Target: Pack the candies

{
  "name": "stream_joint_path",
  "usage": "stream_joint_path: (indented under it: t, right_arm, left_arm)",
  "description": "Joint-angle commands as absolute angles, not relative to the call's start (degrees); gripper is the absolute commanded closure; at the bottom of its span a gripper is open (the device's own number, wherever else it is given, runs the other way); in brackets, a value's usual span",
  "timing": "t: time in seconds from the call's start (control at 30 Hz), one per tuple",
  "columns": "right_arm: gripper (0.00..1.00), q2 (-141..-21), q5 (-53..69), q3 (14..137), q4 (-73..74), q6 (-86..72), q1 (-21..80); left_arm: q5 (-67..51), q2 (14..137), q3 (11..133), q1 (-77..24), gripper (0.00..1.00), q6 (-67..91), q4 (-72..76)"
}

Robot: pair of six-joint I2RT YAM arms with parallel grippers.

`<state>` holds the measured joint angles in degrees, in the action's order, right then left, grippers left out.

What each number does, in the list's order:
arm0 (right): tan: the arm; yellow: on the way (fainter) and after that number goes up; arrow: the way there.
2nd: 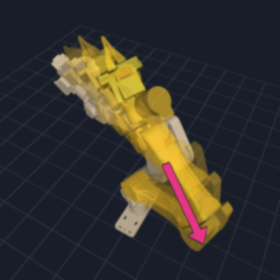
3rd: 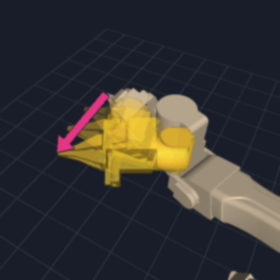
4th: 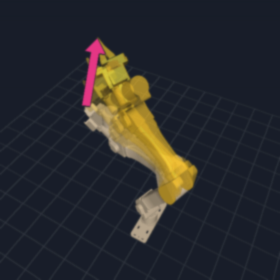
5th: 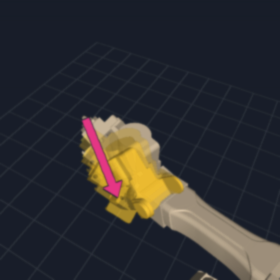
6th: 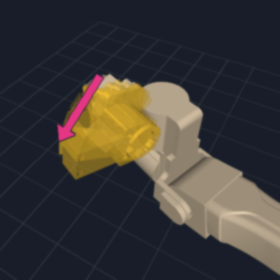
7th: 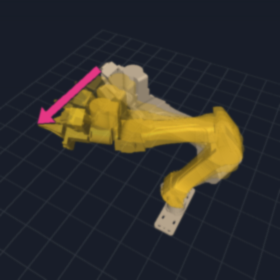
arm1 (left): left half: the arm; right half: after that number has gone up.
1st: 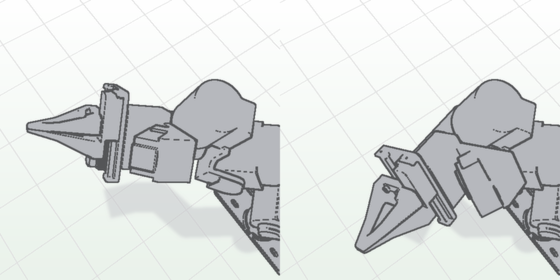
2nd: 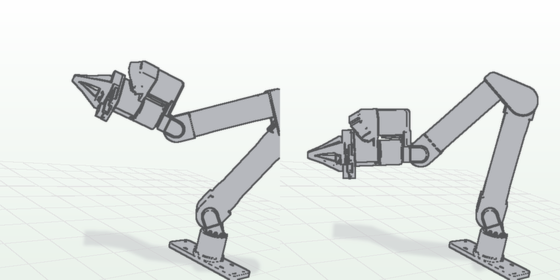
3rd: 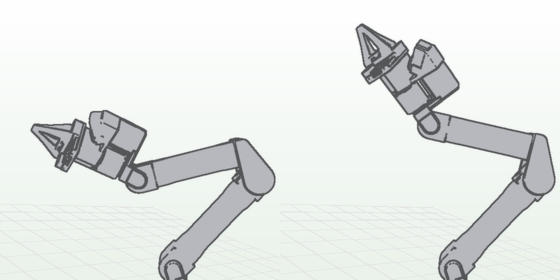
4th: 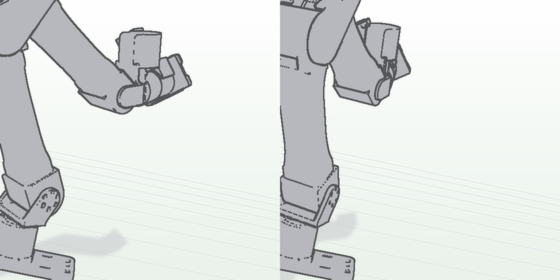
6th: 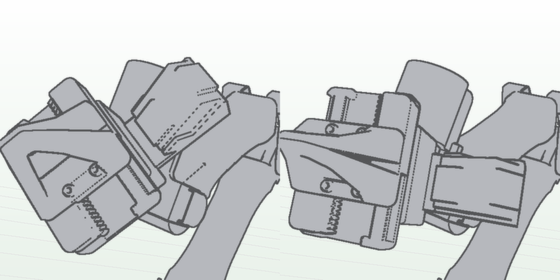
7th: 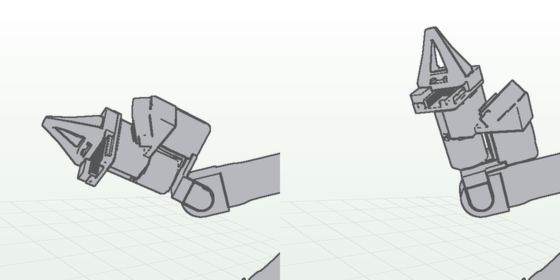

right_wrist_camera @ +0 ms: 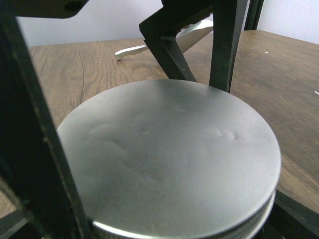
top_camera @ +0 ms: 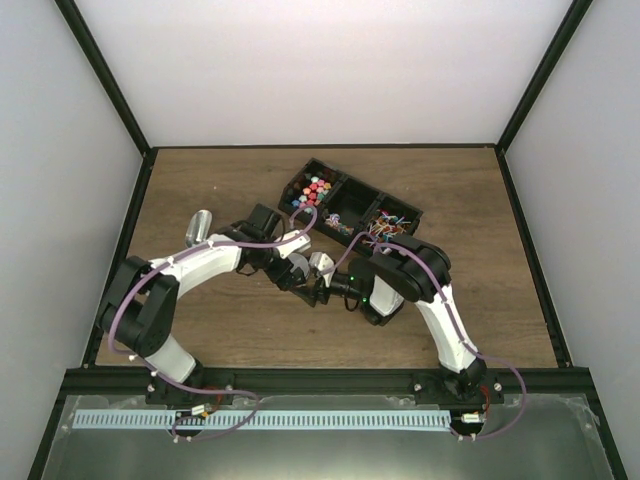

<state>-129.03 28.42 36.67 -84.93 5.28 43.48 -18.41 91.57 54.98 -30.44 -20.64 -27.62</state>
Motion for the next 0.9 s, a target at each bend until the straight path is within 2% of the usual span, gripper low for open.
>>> stream_joint_path:
  t: [0.0,0.3,0.67,0.87]
  right_arm:
    - [0.16,-129.56,28.22,36.87,-85.59,6.13,44.03]
    - [0.3,-129.2,29.24,35.54,-85.89,7.18,44.03]
    - [0.42,-128.46,30.16,34.36,-86.4,7.39,44.04]
    - [0.45,-128.27,30.97,33.77,-86.72,7.12,44.03]
  left_arm:
    - [-16.92,92.98,56.07,-30.5,0.06,-22.78,-28.29]
    - [-18.83,95.46,60.41,-30.25,0.2,-36.8,-34.76]
    - [-24.96,99.18,64.94,-28.24,0.21,-57.97,-45.68]
    - [-23.46,98.71,64.65,-27.9,0.19,-69.28,-47.79]
